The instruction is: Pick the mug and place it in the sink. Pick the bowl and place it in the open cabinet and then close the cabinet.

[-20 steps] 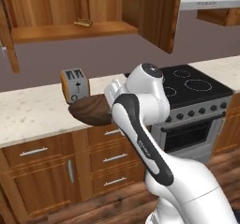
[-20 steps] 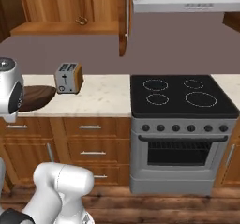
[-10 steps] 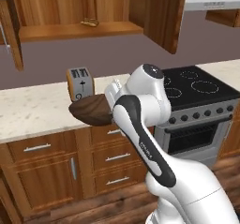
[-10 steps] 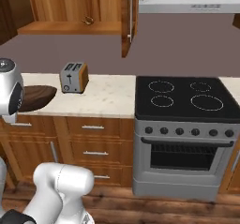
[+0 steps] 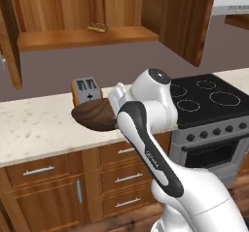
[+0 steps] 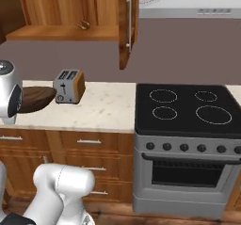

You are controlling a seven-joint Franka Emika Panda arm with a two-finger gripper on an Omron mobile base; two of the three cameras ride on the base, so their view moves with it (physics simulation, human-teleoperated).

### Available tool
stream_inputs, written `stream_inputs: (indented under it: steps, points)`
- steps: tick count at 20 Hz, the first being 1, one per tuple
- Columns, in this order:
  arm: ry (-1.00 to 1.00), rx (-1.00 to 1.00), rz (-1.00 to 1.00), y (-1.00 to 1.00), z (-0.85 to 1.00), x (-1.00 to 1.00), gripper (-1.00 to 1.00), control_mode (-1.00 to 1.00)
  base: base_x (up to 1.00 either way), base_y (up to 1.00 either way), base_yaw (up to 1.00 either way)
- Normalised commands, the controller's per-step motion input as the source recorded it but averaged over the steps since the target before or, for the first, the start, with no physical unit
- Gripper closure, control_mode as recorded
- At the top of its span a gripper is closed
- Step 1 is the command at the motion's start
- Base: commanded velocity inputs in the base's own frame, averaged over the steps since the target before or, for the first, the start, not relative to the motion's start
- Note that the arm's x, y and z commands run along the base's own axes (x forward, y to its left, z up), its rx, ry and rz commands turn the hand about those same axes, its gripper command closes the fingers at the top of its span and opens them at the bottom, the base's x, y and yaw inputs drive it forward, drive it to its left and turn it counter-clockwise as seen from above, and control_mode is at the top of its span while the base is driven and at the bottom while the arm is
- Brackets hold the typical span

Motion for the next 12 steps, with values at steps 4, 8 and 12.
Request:
stream_inputs:
  steps: [4,8,12]
  points:
    - [0.0,0.0,0.0,0.0,0.0,0.0,1.0,1.0,0.67,0.15,0.0]
    - [0.0,0.0,0.0,0.0,0.0,0.0,1.0,1.0,0.74,0.25,0.0]
    - [0.0,0.0,0.0,0.0,0.0,0.0,1.0,1.0,0.57,0.42,0.0]
